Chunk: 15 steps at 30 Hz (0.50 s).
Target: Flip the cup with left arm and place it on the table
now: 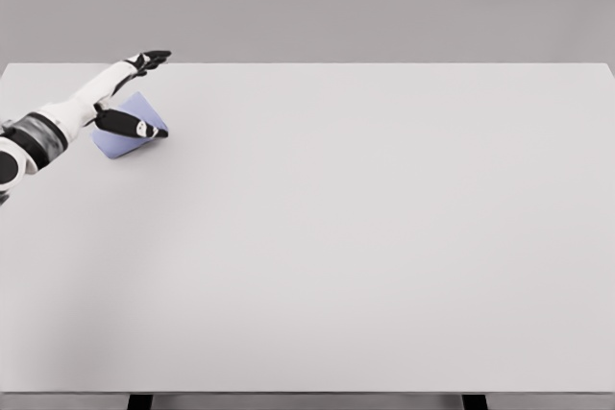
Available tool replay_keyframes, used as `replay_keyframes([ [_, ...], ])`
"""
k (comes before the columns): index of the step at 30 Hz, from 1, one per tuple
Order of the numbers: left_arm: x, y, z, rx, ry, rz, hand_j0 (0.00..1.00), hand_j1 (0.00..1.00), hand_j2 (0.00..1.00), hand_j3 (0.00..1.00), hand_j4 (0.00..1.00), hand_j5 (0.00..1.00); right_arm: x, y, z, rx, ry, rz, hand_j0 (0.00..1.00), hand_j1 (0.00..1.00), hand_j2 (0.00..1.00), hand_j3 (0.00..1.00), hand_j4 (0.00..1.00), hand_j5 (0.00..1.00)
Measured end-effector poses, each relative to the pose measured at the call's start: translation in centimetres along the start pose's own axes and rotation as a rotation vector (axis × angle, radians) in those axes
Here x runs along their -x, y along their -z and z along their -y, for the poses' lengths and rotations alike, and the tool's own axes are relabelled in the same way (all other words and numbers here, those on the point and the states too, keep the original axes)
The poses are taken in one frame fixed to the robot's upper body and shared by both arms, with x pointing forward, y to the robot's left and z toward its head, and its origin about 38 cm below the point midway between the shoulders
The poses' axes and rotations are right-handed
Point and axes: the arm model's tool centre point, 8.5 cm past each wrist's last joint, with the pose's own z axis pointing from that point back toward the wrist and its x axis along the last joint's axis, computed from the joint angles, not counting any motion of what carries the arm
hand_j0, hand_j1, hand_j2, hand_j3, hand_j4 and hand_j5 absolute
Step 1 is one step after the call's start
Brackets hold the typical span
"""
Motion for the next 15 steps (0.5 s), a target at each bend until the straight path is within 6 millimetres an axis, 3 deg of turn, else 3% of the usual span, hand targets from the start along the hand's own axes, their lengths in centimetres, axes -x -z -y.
replay_keyframes([
  [15,1.3,0.5,-0.8,-0.012,-0.011,-0.265,1.0,1.0,1.0,1.0,1.0,1.0,0.0,0.0,0.0,0.0,0.0,0.0,1.0,1.0,1.0,1.0,1.0,1.0],
])
